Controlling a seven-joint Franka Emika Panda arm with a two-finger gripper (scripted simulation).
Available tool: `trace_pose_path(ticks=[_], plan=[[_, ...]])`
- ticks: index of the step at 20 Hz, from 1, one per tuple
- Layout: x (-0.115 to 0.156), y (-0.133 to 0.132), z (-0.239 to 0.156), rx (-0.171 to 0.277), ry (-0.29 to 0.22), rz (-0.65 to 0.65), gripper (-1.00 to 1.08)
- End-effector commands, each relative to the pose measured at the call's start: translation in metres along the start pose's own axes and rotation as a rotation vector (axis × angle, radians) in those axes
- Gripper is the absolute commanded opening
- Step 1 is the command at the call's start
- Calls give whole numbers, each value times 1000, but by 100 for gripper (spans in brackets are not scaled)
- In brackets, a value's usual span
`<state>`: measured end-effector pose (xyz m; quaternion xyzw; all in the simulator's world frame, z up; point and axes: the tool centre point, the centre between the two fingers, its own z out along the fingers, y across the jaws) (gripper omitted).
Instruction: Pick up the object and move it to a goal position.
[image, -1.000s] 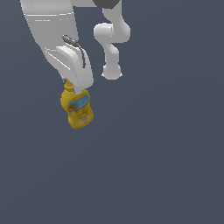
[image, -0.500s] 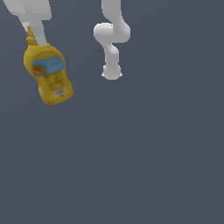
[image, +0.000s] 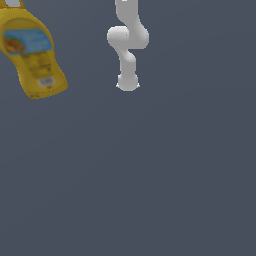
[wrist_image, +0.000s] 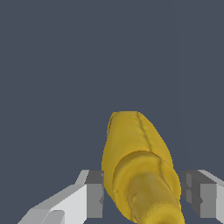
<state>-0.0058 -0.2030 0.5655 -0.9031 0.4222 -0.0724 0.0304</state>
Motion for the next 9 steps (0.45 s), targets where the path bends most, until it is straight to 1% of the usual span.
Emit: trace_pose_path(ticks=[1, 9], plan=[[2, 3, -12, 7, 9, 0, -100], [6, 6, -21, 10, 11, 1, -100]])
